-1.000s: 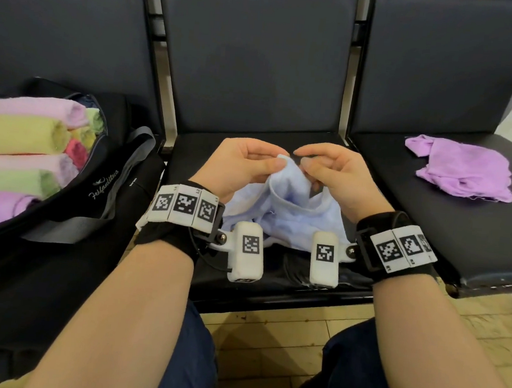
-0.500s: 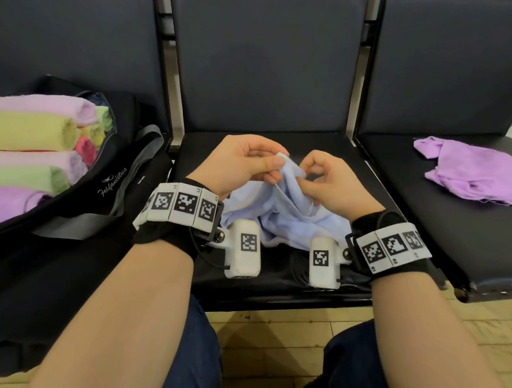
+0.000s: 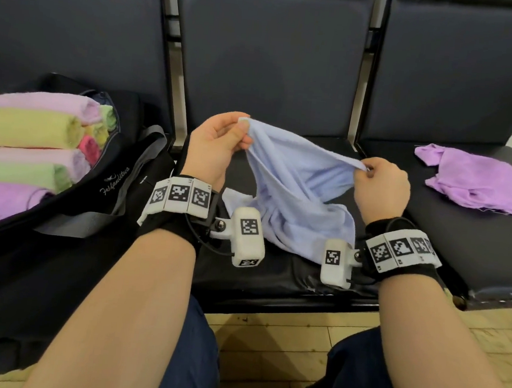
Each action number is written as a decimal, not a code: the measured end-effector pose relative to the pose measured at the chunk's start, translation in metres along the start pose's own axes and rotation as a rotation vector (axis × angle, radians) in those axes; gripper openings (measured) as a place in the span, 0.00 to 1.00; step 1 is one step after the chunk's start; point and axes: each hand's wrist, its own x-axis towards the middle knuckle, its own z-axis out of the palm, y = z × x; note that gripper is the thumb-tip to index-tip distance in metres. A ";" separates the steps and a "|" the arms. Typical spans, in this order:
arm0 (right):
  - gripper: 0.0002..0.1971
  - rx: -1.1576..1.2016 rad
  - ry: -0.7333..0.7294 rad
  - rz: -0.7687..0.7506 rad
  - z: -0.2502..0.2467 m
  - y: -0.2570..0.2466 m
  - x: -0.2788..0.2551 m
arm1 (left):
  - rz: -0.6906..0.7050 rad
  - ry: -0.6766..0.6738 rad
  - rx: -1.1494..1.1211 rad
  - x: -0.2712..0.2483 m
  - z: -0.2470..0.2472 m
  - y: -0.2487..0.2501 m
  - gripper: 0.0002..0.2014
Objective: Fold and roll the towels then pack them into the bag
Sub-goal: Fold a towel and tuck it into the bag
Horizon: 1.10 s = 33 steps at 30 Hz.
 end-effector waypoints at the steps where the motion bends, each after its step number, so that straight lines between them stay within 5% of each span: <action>1: 0.14 0.002 0.001 0.050 -0.003 0.005 0.001 | 0.004 0.071 -0.009 0.003 -0.004 -0.001 0.06; 8: 0.11 0.181 -0.012 0.285 -0.018 0.041 0.008 | 0.048 0.450 -0.001 0.015 -0.031 -0.007 0.08; 15: 0.06 0.570 -0.092 0.426 -0.008 0.041 0.008 | 0.036 0.398 0.132 0.012 -0.025 -0.009 0.12; 20: 0.12 0.478 -0.079 0.382 -0.003 0.039 0.008 | 0.056 0.460 0.154 0.009 -0.025 -0.006 0.11; 26: 0.12 0.394 -0.232 0.379 -0.011 0.044 0.009 | 0.094 0.594 0.230 0.012 -0.030 -0.010 0.05; 33: 0.14 0.573 -0.193 0.375 -0.012 0.042 0.009 | 0.103 0.593 0.285 0.014 -0.026 -0.014 0.06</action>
